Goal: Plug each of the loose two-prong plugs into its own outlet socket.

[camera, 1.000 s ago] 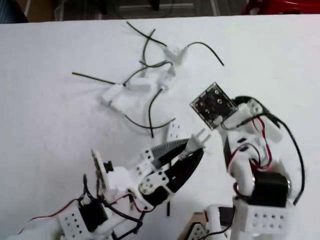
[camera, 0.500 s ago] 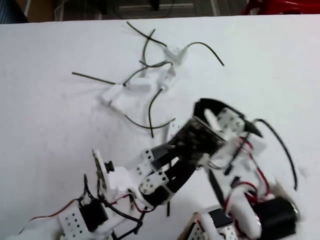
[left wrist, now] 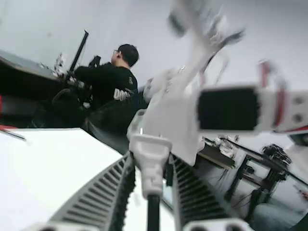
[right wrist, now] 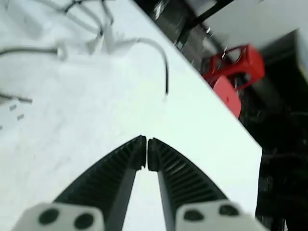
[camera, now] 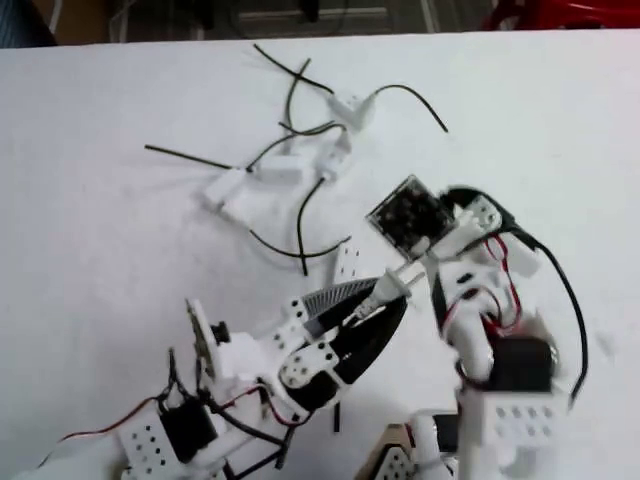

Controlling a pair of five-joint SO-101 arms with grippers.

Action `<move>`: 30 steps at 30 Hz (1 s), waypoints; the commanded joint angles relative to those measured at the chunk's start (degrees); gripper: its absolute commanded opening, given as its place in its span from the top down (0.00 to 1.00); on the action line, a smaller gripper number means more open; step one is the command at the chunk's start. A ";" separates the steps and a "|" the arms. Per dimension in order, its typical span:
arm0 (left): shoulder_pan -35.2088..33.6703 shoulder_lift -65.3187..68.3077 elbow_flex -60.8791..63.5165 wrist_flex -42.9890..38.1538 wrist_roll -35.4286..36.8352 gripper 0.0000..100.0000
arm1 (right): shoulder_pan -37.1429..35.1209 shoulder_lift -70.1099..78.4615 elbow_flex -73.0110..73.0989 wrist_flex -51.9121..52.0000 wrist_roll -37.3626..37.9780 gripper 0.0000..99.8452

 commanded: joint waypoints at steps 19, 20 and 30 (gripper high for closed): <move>-1.89 -0.66 -1.14 -1.05 0.62 0.98 | 2.59 0.13 -18.11 -0.66 -2.11 0.98; -1.89 -0.66 -1.14 -1.05 0.62 0.98 | -0.04 0.75 -19.25 -0.75 -3.08 0.98; -1.98 -0.66 -1.14 -1.05 0.62 0.98 | -10.77 22.73 -26.37 -1.01 -10.73 0.98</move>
